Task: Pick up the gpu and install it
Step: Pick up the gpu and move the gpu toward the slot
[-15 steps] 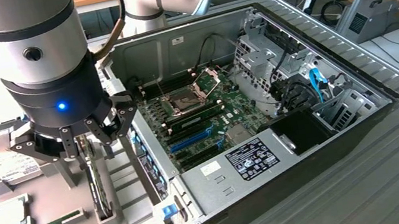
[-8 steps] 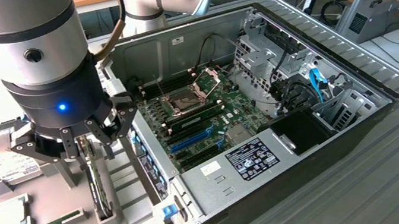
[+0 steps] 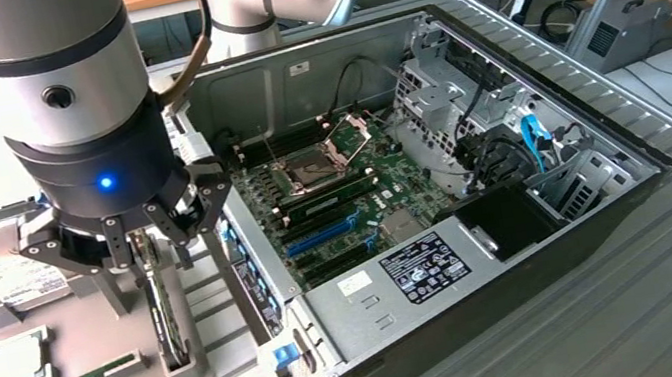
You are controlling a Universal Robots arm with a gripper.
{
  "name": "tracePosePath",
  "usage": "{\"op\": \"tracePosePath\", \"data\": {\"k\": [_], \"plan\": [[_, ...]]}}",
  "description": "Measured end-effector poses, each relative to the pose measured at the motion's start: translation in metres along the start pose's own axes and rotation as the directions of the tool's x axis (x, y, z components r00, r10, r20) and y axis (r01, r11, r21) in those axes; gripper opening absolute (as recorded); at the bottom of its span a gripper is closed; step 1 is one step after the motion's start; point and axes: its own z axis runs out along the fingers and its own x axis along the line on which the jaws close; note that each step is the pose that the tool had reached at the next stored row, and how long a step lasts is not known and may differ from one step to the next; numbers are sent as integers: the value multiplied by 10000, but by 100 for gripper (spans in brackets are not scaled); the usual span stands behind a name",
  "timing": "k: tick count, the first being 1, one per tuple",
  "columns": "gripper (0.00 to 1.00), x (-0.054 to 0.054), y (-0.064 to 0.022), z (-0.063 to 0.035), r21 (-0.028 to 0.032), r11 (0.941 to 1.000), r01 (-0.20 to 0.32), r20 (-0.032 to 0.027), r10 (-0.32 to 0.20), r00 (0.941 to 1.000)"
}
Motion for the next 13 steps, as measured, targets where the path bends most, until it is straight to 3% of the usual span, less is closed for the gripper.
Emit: {"op": "tracePosePath", "data": {"k": [13], "plan": [[42, 0, -1, 25, 0, 10000, 0, 0, 0, 10000]]}}
